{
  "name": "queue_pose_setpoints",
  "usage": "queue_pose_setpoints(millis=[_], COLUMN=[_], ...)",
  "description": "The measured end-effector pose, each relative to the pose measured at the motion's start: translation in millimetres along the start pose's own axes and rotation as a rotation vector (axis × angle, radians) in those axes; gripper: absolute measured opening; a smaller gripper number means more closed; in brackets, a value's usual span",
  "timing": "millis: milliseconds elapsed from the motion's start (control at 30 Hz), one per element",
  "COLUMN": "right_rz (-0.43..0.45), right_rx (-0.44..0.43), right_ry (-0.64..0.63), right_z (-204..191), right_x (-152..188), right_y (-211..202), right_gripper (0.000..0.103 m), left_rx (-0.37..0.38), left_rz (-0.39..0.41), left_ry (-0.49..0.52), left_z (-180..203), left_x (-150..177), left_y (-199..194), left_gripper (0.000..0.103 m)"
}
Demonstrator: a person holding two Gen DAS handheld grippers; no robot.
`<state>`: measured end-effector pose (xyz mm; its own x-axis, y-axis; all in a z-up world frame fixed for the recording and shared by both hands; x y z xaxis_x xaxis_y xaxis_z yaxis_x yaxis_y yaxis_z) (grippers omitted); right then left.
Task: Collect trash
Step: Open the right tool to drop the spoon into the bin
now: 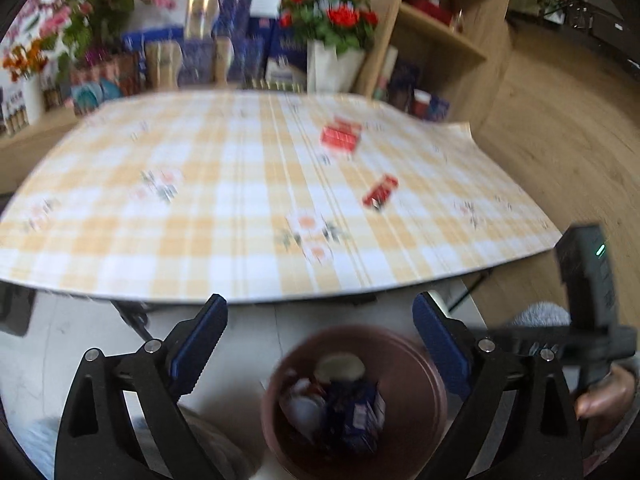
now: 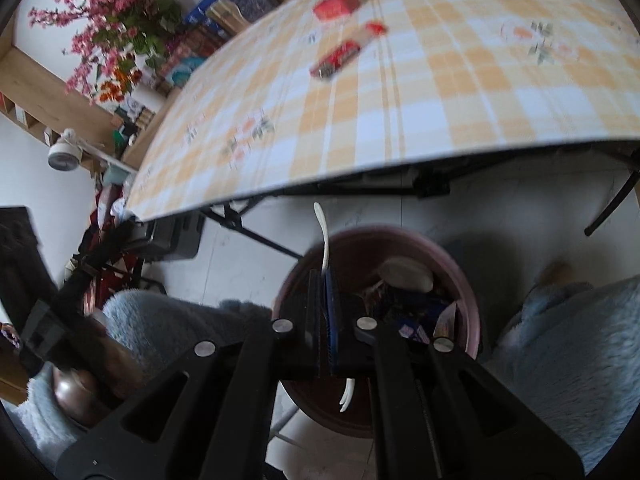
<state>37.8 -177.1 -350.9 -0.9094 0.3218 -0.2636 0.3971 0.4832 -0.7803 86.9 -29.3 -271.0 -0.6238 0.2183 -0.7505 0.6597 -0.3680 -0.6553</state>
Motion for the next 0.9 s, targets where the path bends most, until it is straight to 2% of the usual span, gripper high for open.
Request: queue_pose_setpoints(millis=[167,367,600,667,733,800,867,900], right_rz=[-0.043,-0.114,-0.174,-0.176,-0.161,-0.137,-0.120,-0.104], right_rx=[0.049,0.098,0.161,0.172,0.168,0.158,0.144,0.136], right_ry=[0.006,0.036,0.048,0.055,0.057,0.050,0.044,0.041], right_z=[15,38,50,51,51,48,44,42], right_x=[11,25,34,34,32,28,25,22], right_y=[19,41,57,57,55,50,45,40], right_gripper=[0.007,0.007,0.009,0.015,0.038,0.051,0.058,0.069], left_rx=[-0.046,-0.064,-0.073,-0.072,-0.073,-0.074,-0.075,-0.076], left_rz=[0.071,0.045,0.045,0.046,0.045,0.041,0.042,0.044], left_ry=[0.020,0.022,-0.011,-0.022,-0.030,-0.032,-0.026,-0.022], left_z=[-3,-2,-9,-11,-13,-13,-12,-11], left_x=[-5,11,15,15,14,15,15,15], left_y=[-13,-7,-7,-7,-7,-6,-7,-7], left_gripper=[0.094,0.094,0.094,0.094,0.094,0.094,0.094,0.094])
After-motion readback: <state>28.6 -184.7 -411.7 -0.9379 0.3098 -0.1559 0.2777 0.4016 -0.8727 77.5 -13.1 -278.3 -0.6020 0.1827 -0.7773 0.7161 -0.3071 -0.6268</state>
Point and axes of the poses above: each gripper's, at about its wrist camera, not at the fingertips, and y roughly the way its jaws point, z to its right, x to its underside, the point moved 9 cm from there along y, roughly the way its jaws point, and after that the axes turned 8 degrees about y, right-handed, at the moved point
